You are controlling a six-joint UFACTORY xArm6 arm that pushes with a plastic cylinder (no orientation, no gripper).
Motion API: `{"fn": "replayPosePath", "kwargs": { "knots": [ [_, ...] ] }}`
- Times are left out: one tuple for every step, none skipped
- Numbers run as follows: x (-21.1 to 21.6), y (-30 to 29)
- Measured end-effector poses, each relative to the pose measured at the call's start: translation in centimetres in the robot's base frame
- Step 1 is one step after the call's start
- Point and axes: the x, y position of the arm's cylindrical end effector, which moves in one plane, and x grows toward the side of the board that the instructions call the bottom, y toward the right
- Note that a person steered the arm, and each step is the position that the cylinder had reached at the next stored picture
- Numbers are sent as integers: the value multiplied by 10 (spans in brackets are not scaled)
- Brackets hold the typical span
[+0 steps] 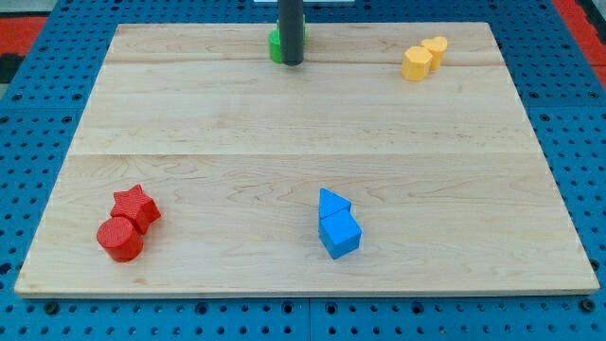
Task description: Move your arm towards the yellow heart
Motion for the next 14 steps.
{"fn": "replayPosePath", "kwargs": {
  "knots": [
    [21,3],
    [64,12],
    [90,29],
    [93,34],
    [104,55],
    [119,84],
    [129,113],
    [137,118],
    [137,118],
    [137,125],
    [148,131],
    [150,138],
    [155,151],
    [154,163]
  ]
}}
